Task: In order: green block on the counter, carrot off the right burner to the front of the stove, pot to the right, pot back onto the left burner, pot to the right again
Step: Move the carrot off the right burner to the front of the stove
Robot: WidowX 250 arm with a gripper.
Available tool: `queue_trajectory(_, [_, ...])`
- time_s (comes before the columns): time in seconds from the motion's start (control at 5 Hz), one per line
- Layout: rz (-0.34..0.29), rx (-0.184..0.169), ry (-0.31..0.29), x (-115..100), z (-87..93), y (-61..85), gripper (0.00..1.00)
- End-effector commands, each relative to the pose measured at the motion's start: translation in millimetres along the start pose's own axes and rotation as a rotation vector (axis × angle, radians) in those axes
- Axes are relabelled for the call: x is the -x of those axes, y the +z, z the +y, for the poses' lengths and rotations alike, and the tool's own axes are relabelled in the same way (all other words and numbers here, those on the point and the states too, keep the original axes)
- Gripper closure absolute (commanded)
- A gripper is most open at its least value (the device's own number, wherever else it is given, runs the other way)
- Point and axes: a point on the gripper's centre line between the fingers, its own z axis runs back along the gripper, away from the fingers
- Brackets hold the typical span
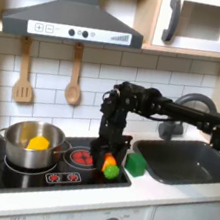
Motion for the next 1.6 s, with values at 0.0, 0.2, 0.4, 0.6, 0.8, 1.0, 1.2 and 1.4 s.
queue_trajectory(0.0, [0.0, 0.0, 0.001, -0.2, 0.0, 1.1, 0.0])
queue_trajectory(0.2, [-0.002, 0.001, 0.002, -0.3, -0.7, 2.3, 0.0])
queue_trajectory(0.4, [-0.008, 0.013, 0.014, -2.8, -0.7, 7.7, 0.0])
queue_trajectory(0.6, [-0.026, 0.024, 0.021, -4.7, -4.1, 19.2, 0.0])
queue_trajectory(0.8, [-0.029, 0.036, 0.014, -5.8, -6.5, 24.7, 0.0])
queue_trajectory(1.0, [-0.018, 0.045, 0.024, -4.6, -4.5, 23.5, 0.0])
queue_trajectory(1.2, [-0.022, 0.059, 0.029, -3.9, -4.1, 27.8, 0.0])
queue_trajectory(1.4, [-0.036, 0.06, 0.041, -2.9, 0.7, 37.8, 0.0])
